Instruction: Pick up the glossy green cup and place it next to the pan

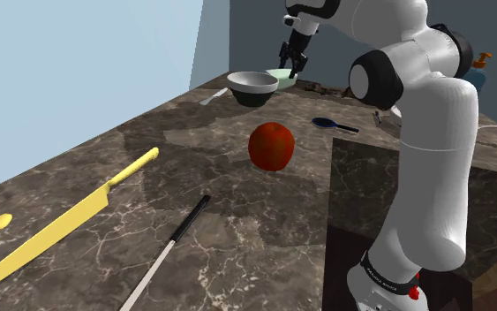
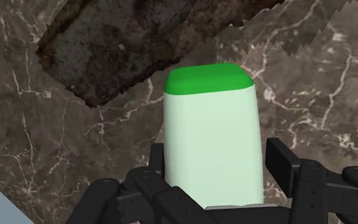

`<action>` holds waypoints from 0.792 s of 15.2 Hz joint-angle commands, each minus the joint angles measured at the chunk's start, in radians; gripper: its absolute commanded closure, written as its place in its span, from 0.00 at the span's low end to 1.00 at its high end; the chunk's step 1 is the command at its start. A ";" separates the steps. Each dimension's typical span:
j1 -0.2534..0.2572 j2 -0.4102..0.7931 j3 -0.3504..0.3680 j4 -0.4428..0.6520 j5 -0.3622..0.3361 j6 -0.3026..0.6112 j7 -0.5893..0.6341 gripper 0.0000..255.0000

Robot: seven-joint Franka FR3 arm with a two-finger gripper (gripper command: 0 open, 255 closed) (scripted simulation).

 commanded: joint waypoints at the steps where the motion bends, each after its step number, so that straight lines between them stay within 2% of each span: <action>1: -0.018 0.011 0.002 0.041 0.010 -0.033 0.001 1.00; 7: -0.094 0.062 0.016 0.199 0.053 -0.145 0.011 1.00; 12: -0.193 0.125 0.039 0.374 0.110 -0.257 0.025 1.00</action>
